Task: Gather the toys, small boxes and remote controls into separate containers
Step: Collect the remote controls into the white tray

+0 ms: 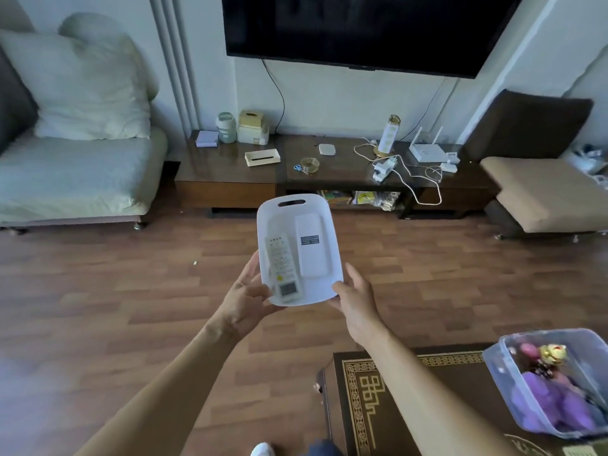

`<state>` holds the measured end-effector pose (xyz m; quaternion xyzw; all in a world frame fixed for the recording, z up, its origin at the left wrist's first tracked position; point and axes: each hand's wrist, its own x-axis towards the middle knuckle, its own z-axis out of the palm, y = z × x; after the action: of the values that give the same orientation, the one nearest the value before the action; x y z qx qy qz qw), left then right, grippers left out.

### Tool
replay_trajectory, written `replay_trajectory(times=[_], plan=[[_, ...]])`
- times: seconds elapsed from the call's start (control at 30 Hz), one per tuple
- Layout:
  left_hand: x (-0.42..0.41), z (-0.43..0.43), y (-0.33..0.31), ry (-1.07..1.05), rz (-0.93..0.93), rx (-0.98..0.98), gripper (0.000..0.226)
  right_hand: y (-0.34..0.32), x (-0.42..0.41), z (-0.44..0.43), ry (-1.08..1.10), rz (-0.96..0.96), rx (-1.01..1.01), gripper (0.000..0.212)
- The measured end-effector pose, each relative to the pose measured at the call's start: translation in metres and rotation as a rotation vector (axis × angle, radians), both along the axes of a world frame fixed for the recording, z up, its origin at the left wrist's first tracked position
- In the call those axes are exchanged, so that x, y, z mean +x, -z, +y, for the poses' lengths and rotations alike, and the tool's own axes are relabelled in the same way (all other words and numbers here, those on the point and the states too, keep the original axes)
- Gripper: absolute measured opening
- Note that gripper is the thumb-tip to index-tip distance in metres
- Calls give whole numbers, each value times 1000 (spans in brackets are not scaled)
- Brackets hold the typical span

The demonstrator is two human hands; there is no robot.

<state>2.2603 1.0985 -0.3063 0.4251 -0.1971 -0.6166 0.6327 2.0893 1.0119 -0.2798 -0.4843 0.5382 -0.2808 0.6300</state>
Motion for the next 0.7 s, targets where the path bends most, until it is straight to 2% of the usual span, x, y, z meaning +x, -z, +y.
replay_trajectory(times=[0.1,0.23,0.33,0.43,0.6,0.7], plan=[[18,-32,5,21,4,37,86,6,15,-28,12,0,21,53],[42,-84,13,41,-30,70,87,19,32,-76,32,-1,43,44],[56,-127,14,73,-71,52,85,31,45,-118,38,-22,54,47],[64,-190,10,109,-109,20,84,40,52,-175,77,-69,62,53],[63,-299,-3,194,-185,44,81,32,44,-267,147,-107,60,46],[54,-349,-9,205,-172,56,80,34,34,-312,192,-91,61,54]])
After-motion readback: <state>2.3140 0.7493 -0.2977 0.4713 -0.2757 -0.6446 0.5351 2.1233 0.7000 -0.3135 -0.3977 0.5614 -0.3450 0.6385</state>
